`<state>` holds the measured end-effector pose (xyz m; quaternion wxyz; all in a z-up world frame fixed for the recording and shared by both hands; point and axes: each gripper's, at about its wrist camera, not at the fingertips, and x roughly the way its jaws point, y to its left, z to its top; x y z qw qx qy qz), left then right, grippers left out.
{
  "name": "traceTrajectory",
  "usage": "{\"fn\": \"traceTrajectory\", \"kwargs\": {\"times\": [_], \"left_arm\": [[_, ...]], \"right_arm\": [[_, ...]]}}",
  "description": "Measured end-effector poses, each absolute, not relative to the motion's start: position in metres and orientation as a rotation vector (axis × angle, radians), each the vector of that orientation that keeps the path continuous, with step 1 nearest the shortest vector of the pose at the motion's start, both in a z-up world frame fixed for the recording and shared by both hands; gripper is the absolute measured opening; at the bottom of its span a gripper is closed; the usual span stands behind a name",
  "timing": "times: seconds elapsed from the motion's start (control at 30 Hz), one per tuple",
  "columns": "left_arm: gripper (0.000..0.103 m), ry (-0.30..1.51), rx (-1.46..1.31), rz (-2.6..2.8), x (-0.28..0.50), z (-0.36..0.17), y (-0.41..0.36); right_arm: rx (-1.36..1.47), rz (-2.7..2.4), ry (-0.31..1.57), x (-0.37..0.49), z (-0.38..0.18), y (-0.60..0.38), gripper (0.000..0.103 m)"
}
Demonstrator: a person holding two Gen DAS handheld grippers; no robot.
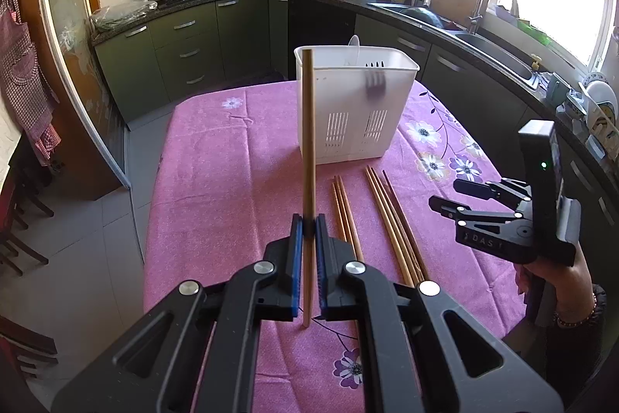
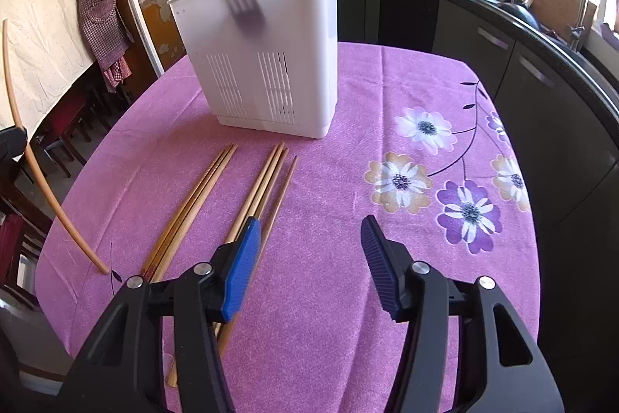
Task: Organize utensils
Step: 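Hold the chopstick up with the left gripper while the right gripper grasps another chopstick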
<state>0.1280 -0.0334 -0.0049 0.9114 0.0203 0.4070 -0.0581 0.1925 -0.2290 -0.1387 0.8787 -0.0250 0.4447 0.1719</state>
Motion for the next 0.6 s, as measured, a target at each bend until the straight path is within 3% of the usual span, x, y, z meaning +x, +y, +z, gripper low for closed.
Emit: {"fn": "traceTrajectory", "kwargs": {"times": [0.13,0.6], "left_arm": [[0.007,0.831,0.042,-0.118,0.125,-0.003,-0.029],[0.007,0.820,0.032,-0.143,0.121,-0.003,-0.021]], "right_arm": [[-0.068,0.361,0.989,0.210,-0.149,-0.215,0.020],[-0.076,0.359,1.088,0.225,-0.171,-0.192,0.016]]}}
